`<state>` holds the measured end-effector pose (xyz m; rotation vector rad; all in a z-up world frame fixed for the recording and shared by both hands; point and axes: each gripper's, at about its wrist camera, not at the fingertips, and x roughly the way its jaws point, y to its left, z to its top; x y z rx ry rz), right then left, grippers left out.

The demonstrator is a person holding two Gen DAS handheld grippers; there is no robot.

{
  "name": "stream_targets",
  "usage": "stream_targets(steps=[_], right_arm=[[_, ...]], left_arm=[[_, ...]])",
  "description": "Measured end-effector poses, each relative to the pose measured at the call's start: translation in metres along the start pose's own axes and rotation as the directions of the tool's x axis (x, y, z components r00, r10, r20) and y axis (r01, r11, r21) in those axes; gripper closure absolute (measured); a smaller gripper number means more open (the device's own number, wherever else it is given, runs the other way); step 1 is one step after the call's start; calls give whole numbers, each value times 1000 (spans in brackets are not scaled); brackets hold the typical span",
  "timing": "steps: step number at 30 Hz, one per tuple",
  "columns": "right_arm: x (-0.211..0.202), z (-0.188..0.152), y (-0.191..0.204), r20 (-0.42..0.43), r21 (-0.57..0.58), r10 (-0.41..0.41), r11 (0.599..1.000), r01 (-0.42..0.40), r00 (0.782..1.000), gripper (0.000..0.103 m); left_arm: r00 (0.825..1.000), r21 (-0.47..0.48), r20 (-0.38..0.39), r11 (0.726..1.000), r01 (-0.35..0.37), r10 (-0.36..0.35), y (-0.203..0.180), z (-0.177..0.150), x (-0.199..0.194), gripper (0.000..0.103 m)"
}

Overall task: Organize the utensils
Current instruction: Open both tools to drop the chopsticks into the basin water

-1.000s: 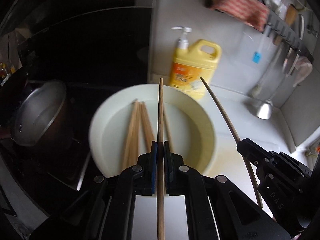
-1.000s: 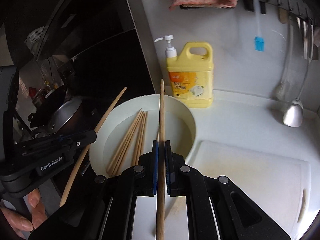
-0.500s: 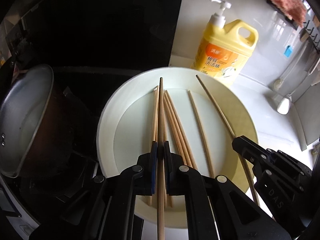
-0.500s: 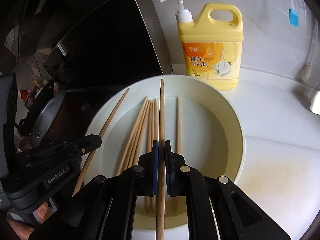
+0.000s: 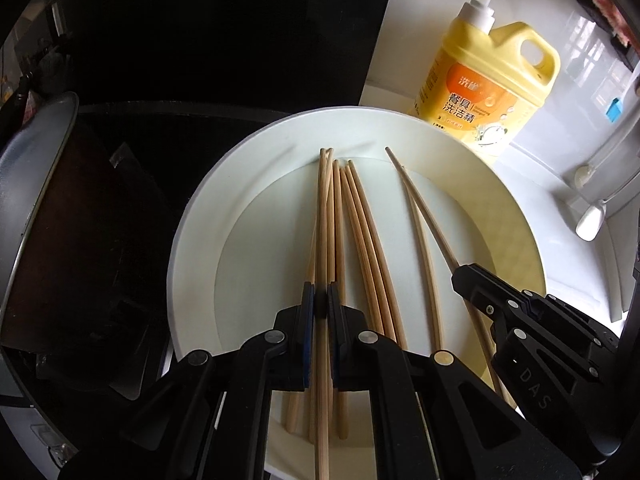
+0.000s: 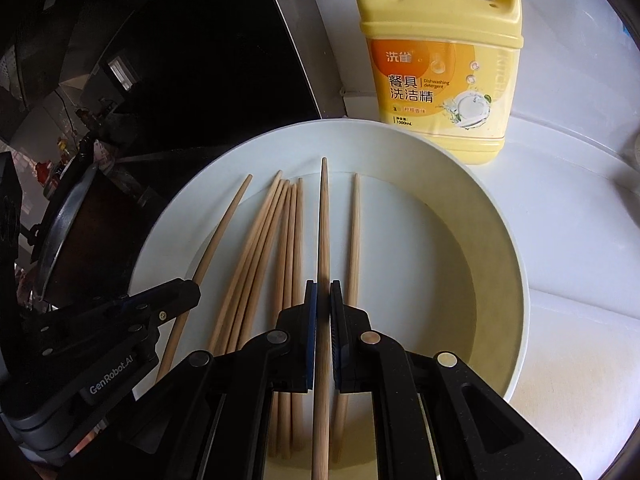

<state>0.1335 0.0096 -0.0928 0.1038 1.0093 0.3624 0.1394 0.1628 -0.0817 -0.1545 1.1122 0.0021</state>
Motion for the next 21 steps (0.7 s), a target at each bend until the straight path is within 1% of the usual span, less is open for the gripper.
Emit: stream_targets(steps=[7, 9, 10, 11, 12, 13, 14, 16, 17, 19, 21], right_arm=[[1, 5, -4, -5, 0, -3, 1000, 3, 1000, 97], [-2, 6, -5, -8, 1, -8, 1000, 8, 1000, 97], [-4, 7, -6, -1, 2, -13, 1000, 13, 1000, 96], [-6, 7, -7, 4, 1, -18, 1000, 18, 1000, 94], [-9, 8, -8, 10, -1, -23, 1000, 23, 1000, 93], [-12, 8, -9, 16, -4, -28, 1000, 28, 999, 93], [-17, 9, -9, 21, -7, -31, 1000, 31, 999, 91], [-23, 9, -11, 27, -11, -37, 999, 37, 999, 83], [-27, 9, -11, 30, -11, -39, 999, 40, 999, 77], [-33, 8, -12, 35, -13, -40, 999, 41, 999, 72], [-40, 6, -12, 39, -11, -44, 999, 45, 998, 64]], left_arm=[[1000, -6, -12, 1000, -24, 23, -1, -2, 1, 96], [999, -15, -21, 999, -35, 34, 1, -2, 2, 94], [999, -18, -19, 999, -40, 40, 1, -2, 1, 85], [999, -19, -13, 999, -49, 49, 2, -2, -2, 70], [998, -24, -7, 998, -60, 60, 2, -2, -3, 59], [997, -29, 3, 997, -72, 72, 3, -2, -6, 34], [996, -38, 21, 996, -81, 82, 5, -2, -11, 20], [995, -53, 40, 995, -87, 89, 7, -2, -20, 18], [995, -55, 36, 994, -93, 95, 8, -1, -23, 15], [994, -61, 28, 992, -107, 109, 8, 0, -26, 11], [994, -65, 31, 993, -102, 104, 8, -1, -33, 10]])
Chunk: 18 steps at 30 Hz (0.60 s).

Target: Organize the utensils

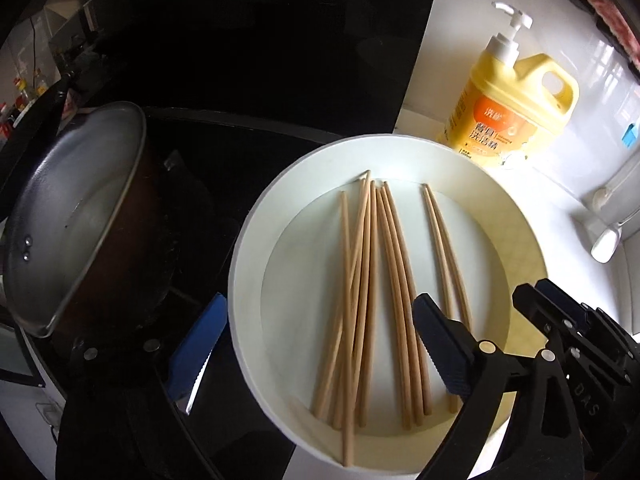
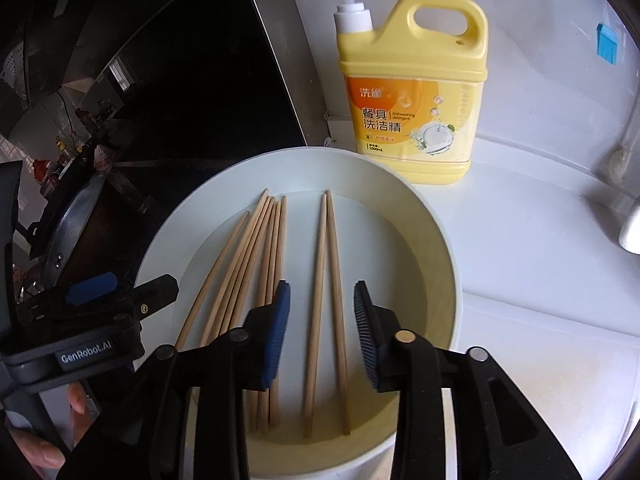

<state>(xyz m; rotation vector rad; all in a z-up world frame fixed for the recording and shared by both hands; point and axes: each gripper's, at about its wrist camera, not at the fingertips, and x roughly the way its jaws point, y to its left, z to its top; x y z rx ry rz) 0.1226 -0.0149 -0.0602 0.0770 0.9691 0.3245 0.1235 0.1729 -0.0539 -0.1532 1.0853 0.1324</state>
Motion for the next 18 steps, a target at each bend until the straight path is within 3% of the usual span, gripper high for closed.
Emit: stream_targets(steps=[3, 9, 18], right_arm=[[-8, -1, -1, 4, 4, -2, 1000, 2, 1000, 55], [-20, -5, -5, 8, 13, -22, 1000, 22, 1000, 46], [-36, -9, -9, 6, 29, -41, 999, 40, 999, 41]], left_arm=[[1000, 13, 15, 1000, -16, 15, -3, -1, -9, 8], [999, 34, 35, 999, -33, 32, -11, -4, -24, 7], [997, 12, 68, 999, -35, 34, -11, -7, -44, 7]])
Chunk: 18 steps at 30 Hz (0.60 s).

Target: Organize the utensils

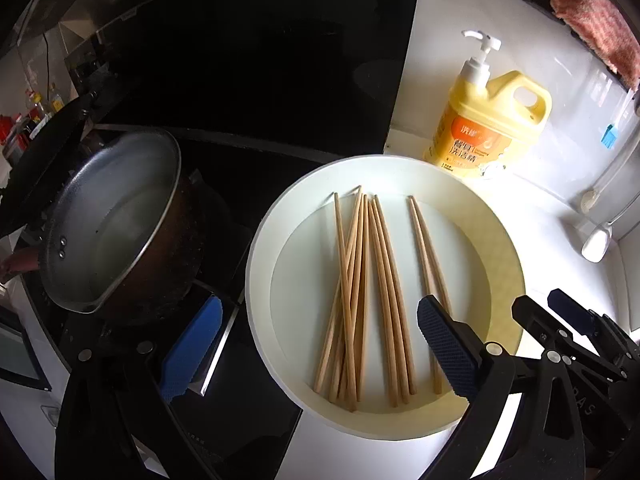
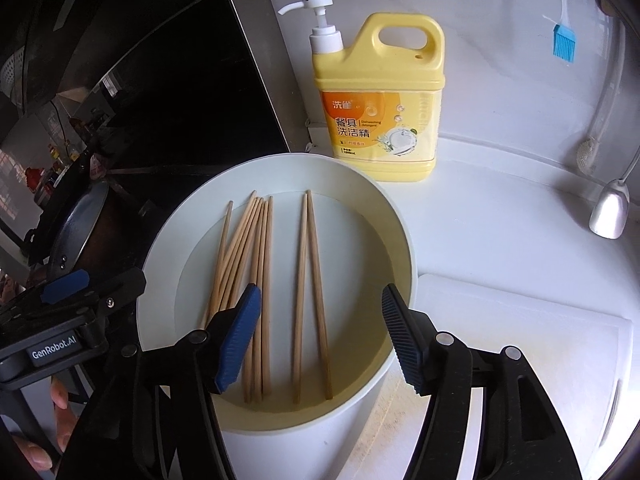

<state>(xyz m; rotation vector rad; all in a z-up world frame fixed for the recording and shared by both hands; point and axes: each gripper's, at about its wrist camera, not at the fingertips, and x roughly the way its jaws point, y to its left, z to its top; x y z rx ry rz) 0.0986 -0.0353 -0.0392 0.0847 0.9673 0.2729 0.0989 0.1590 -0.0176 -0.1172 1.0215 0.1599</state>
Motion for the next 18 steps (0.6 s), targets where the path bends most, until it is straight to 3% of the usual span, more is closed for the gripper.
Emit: stream_targets(steps=[18], right_arm=[[-9, -8, 0, 2, -3, 0, 1000, 0, 1000, 39]], left_arm=[[999, -16, 38, 1000, -17, 18, -1, -5, -19, 7]])
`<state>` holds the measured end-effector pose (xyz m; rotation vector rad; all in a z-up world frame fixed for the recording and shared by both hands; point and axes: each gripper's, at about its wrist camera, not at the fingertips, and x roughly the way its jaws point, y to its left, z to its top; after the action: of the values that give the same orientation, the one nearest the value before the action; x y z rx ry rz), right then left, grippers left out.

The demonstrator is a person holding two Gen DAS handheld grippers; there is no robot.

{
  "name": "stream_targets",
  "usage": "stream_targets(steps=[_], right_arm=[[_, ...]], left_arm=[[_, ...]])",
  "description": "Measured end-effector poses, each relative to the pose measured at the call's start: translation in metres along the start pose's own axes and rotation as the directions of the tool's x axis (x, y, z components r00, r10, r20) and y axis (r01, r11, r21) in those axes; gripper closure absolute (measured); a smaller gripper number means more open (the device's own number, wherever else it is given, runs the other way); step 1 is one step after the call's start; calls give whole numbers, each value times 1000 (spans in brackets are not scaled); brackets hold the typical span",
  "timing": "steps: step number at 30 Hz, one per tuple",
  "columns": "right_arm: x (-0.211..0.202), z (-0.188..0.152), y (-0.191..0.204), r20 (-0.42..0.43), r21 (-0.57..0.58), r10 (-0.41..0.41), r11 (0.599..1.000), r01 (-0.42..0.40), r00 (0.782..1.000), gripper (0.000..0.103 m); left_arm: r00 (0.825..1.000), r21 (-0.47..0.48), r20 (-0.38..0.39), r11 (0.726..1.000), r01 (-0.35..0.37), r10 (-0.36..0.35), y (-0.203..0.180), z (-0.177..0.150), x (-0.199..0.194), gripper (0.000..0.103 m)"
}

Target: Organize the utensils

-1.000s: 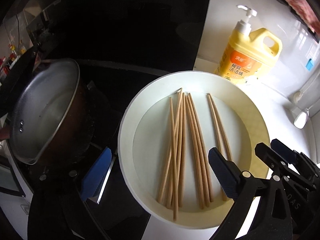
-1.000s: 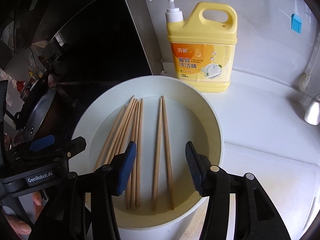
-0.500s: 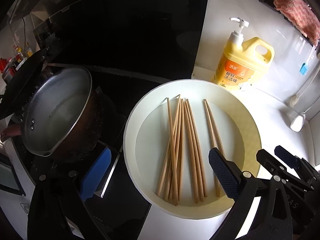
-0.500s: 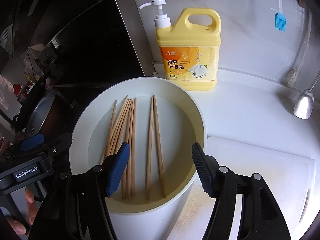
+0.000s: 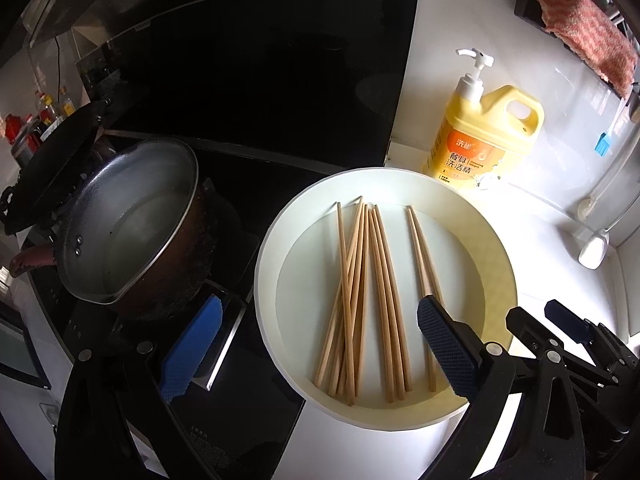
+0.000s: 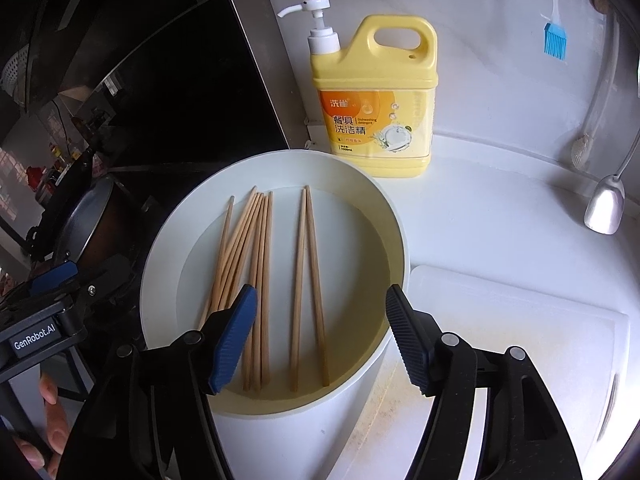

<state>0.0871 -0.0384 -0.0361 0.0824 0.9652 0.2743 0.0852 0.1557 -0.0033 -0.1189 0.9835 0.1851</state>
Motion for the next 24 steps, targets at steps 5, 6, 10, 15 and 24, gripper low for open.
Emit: stream_targets(steps=[5, 6, 10, 15, 24], right_arm=[[-2, -1, 0, 3, -4, 0, 1000, 0, 1000, 39], [-3, -1, 1, 3, -3, -1, 1000, 1, 1000, 39], [-4, -2, 1, 8, -5, -2, 1000, 2, 1000, 39], [-5, -2, 3, 12, -9, -6, 1000, 6, 1000, 39], [-5, -2, 3, 11, -8, -7, 1000, 7, 1000, 39]], left_arm=[[1000, 0, 2, 1000, 1, -1, 1, 0, -1, 7], [1000, 1, 3, 1000, 2, -2, 0, -1, -1, 7], [1000, -1, 7, 1000, 2, -2, 0, -3, -4, 6], [1000, -3, 7, 1000, 0, 0, 1, -3, -5, 6], [1000, -3, 6, 1000, -2, 2, 2, -3, -5, 6]])
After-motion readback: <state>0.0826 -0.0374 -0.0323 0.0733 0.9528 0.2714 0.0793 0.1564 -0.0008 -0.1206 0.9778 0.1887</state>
